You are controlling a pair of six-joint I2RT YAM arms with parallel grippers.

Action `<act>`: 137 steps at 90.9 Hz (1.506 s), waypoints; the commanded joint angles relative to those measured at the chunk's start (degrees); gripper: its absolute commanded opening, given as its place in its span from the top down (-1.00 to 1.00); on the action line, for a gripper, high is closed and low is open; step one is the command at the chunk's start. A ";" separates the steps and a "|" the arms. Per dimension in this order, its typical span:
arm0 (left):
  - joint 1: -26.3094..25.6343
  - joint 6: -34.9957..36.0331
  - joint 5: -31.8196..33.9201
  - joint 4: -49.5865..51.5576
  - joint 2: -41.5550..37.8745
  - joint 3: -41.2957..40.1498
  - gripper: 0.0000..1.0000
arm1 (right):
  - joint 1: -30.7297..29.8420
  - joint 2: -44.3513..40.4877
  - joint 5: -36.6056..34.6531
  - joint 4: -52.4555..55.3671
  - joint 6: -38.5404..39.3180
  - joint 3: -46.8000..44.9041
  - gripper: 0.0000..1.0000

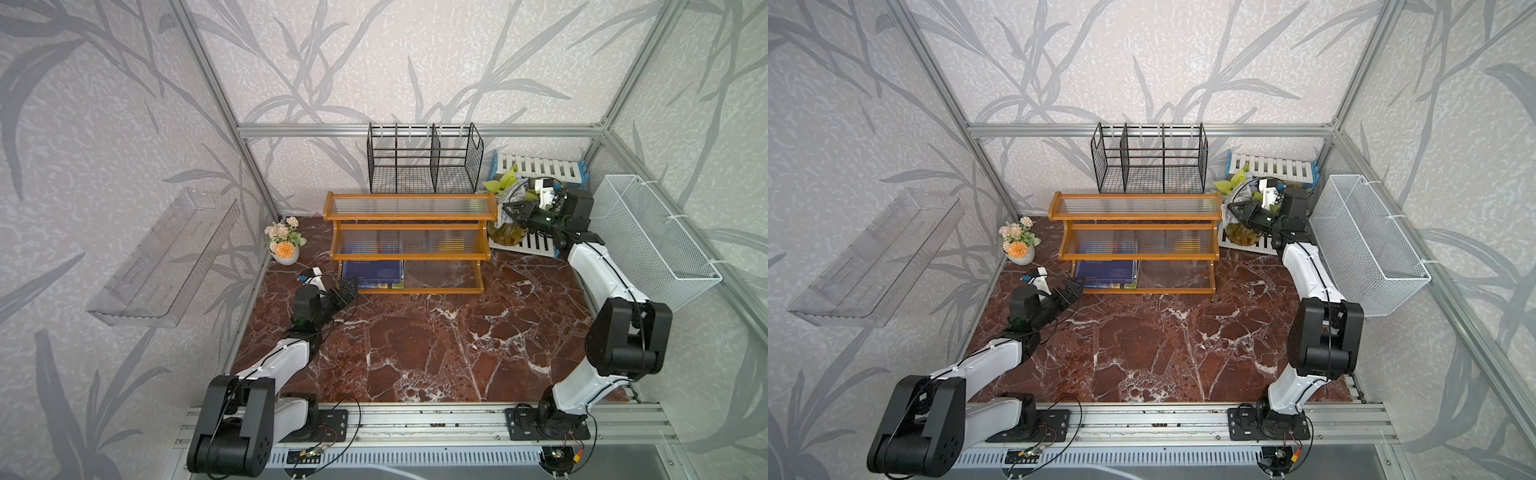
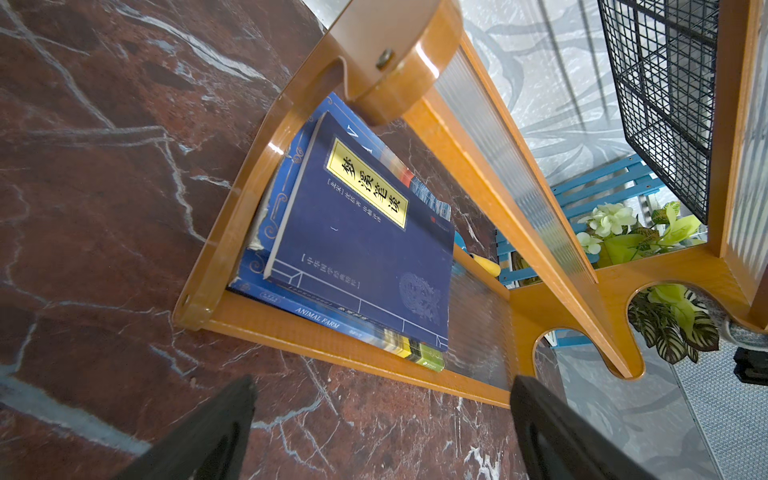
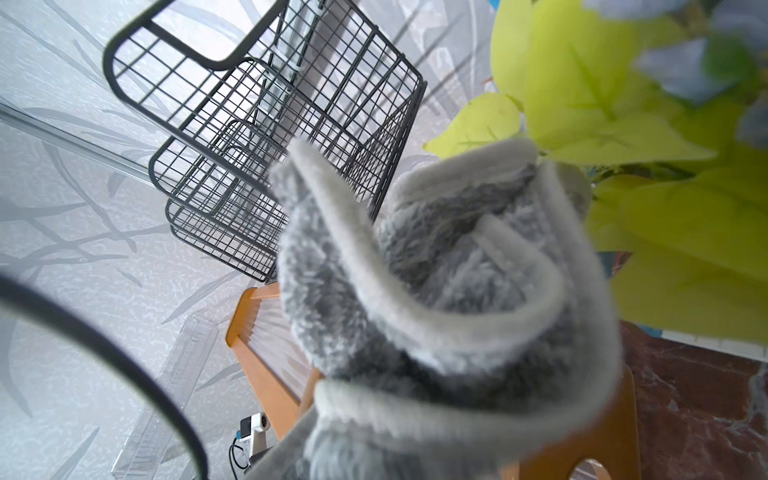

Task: Wipe the bookshelf clean with a cloth
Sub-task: Wipe the dust from the shelf.

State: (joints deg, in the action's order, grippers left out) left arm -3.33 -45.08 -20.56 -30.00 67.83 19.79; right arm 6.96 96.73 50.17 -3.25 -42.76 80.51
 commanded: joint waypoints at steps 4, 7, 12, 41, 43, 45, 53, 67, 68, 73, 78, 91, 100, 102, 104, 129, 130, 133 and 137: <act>-0.35 0.43 0.78 0.35 -0.27 1.05 -1.00 | 1.08 -3.94 2.22 -1.84 -0.74 0.59 1.00; -0.36 0.46 0.72 0.29 -0.20 1.12 -1.00 | 1.40 -5.01 2.10 -1.85 -0.81 0.16 1.00; -0.35 0.36 0.63 0.14 -0.15 1.04 -1.00 | 1.75 -6.95 1.57 -2.17 -0.74 -0.83 1.00; -0.36 0.26 0.61 -0.40 -0.14 0.98 -1.00 | 2.27 -2.92 -3.62 0.22 3.02 -0.06 1.00; -0.36 0.26 0.61 -0.34 -0.11 1.00 -1.00 | 2.22 -2.26 -3.71 0.20 2.95 0.27 1.00; -0.36 0.26 0.61 -0.39 -0.08 0.99 -1.00 | 2.19 -1.64 -3.91 -0.06 2.90 0.50 1.00; -0.35 0.35 0.84 -0.21 0.08 1.08 -1.00 | 1.78 1.90 -5.02 -0.69 3.21 1.21 1.00; -0.36 0.35 1.04 -0.47 0.99 1.33 -1.00 | -0.59 5.89 -5.40 0.63 4.84 3.59 1.00; -0.36 0.39 1.04 -0.44 1.08 1.32 -1.00 | -0.79 6.17 -5.42 0.75 5.04 3.73 1.00; -0.31 0.33 1.00 -0.79 1.38 1.42 -1.00 | -1.76 7.45 -5.50 1.03 5.48 4.47 1.00; -0.42 0.27 0.96 -0.93 1.60 1.39 -1.00 | -2.24 8.62 -4.97 0.16 4.71 4.92 1.00; -0.61 0.33 0.87 -0.87 1.95 1.67 -1.00 | -2.28 9.60 -2.74 -3.79 1.16 4.84 1.00; -0.71 0.36 0.96 -0.81 2.08 1.73 -1.00 | -2.24 8.00 -2.22 -3.84 0.93 5.45 1.00; -0.71 0.37 0.89 -0.84 2.12 1.78 -1.00 | -2.22 7.59 -2.08 -3.82 0.93 5.62 1.00; -0.75 0.35 0.87 -0.85 2.23 1.82 -1.00 | -2.15 7.00 -1.87 -3.84 0.86 5.73 1.00; -0.89 0.33 0.61 -1.06 2.00 1.91 -1.00 | -0.55 1.25 1.17 -8.69 -5.24 5.07 1.00; -0.89 0.29 0.56 -1.09 1.97 1.91 -1.00 | -0.55 1.22 1.21 -8.88 -5.49 5.04 1.00; -0.89 0.27 0.57 -1.11 1.93 1.87 -1.00 | -0.61 1.19 1.68 -9.82 -6.37 4.76 1.00; -0.89 0.28 0.52 -1.20 1.90 1.84 -1.00 | -0.63 -0.29 2.26 -11.89 -8.39 4.00 1.00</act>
State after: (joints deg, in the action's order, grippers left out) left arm -3.99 -45.08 -20.40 -30.15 69.67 19.81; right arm 6.42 100.51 49.17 -7.97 -46.15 84.05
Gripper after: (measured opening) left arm 0.998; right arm 0.085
